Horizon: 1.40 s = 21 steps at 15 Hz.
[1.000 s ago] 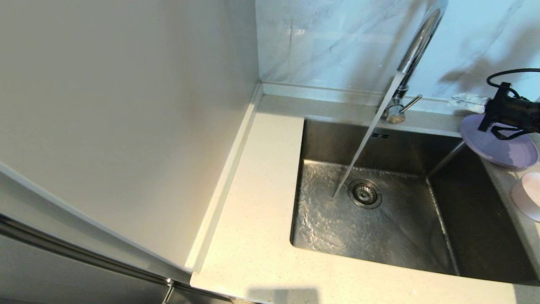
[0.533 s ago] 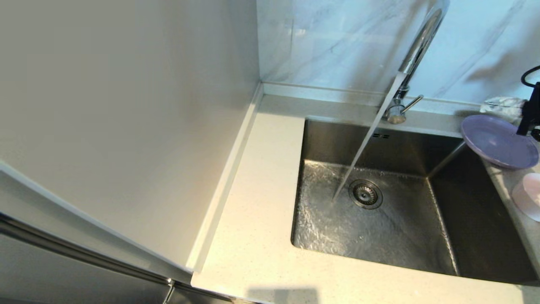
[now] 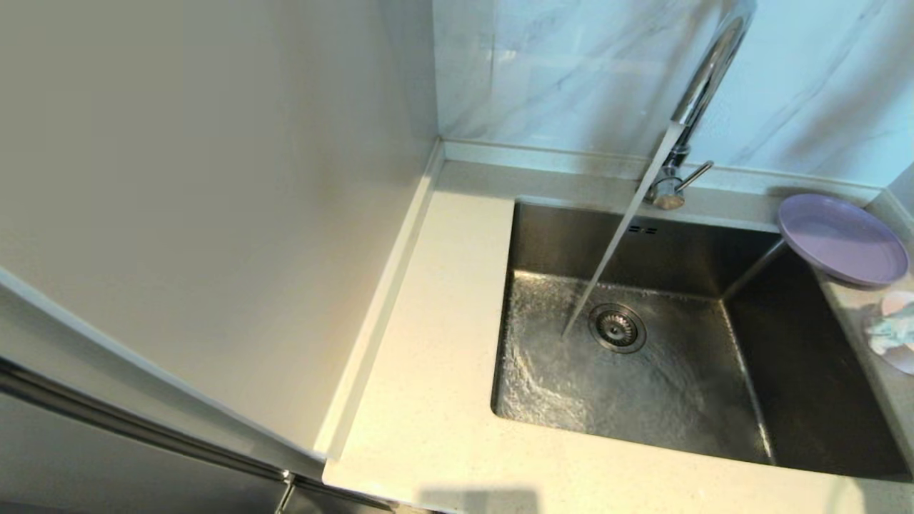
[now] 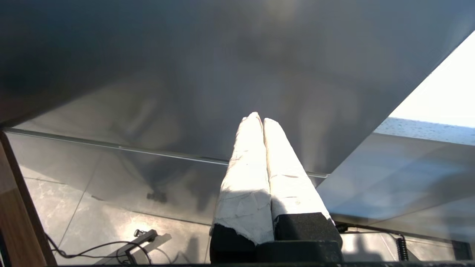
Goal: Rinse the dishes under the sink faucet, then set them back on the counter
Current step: Pick up the plate
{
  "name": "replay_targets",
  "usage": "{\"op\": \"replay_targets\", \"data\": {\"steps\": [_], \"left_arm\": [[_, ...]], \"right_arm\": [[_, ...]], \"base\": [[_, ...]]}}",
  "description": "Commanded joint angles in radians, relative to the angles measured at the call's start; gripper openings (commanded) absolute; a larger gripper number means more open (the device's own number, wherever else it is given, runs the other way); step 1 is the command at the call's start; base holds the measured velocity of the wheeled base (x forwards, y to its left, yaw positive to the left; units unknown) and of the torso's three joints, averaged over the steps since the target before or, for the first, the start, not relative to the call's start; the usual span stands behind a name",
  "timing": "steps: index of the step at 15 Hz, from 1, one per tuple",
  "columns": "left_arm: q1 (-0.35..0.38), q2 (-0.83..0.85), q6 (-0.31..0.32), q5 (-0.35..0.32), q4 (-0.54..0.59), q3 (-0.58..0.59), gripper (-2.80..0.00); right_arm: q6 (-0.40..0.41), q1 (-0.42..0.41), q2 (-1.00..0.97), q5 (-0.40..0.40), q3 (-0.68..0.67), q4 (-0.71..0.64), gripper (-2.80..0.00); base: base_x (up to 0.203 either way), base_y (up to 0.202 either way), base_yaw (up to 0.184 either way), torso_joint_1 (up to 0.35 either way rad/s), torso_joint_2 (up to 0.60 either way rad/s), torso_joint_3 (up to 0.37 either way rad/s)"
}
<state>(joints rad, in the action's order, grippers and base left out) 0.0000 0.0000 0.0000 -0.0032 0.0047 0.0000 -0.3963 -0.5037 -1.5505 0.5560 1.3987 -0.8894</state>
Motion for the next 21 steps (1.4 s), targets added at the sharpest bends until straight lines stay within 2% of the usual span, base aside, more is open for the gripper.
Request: {"op": "replay_targets", "data": {"steps": [1, 2, 4, 6, 8, 11, 12, 17, 18, 21], "left_arm": [[0.000, 0.000, 0.000, 0.000, 0.000, 0.000, -2.80], [0.000, 0.000, 0.000, -0.001, 0.000, 0.000, -2.80], [0.000, 0.000, 0.000, 0.000, 0.000, 0.000, -2.80], [0.000, 0.000, 0.000, -0.001, 0.000, 0.000, -2.80], [0.000, 0.000, 0.000, 0.000, 0.000, 0.000, -2.80], [0.000, 0.000, 0.000, 0.000, 0.000, 0.000, -2.80], [0.000, 0.000, 0.000, -0.001, 0.000, 0.000, -2.80], [0.000, 0.000, 0.000, 0.000, 0.000, 0.000, -2.80], [0.000, 0.000, 0.000, -0.001, 0.000, 0.000, -2.80], [0.000, 0.000, 0.000, 0.000, 0.000, 0.000, -2.80]], "right_arm": [[0.573, 0.007, 0.206, -0.022, -0.118, 0.005, -2.80], [0.692, 0.010, 0.230, -0.036, -0.147, 0.068, -2.80], [0.859, 0.027, 0.243, -0.047, -0.170, 0.211, -2.80], [1.073, 0.030, 0.243, -0.056, -0.172, 0.261, -2.80], [1.199, 0.028, 0.231, -0.112, -0.170, 0.277, -2.80], [1.298, 0.029, 0.195, -0.353, -0.168, 0.278, -2.80], [1.313, 0.030, 0.175, -0.407, -0.168, 0.277, -2.80], [1.310, 0.038, 0.102, -0.405, -0.179, 0.275, -2.80], [1.309, 0.042, 0.086, -0.388, -0.172, 0.276, 0.00], [1.288, 0.074, 0.057, -0.352, -0.148, 0.270, 0.00]], "base": [[0.000, 0.000, 0.000, 0.000, 0.00, 0.000], [0.000, 0.000, 0.000, 0.000, 0.00, 0.000], [0.000, 0.000, 0.000, 0.000, 0.00, 0.000], [0.000, 0.000, 0.000, 0.000, 0.00, 0.000], [0.000, 0.000, 0.000, 0.000, 0.00, 0.000], [0.000, 0.000, 0.000, 0.000, 0.00, 0.000], [0.000, 0.000, 0.000, 0.000, 0.00, 0.000], [0.000, 0.000, 0.000, 0.000, 0.00, 0.000], [0.000, 0.000, 0.000, 0.000, 0.00, 0.000], [0.000, 0.000, 0.000, 0.000, 0.00, 0.000]]}}
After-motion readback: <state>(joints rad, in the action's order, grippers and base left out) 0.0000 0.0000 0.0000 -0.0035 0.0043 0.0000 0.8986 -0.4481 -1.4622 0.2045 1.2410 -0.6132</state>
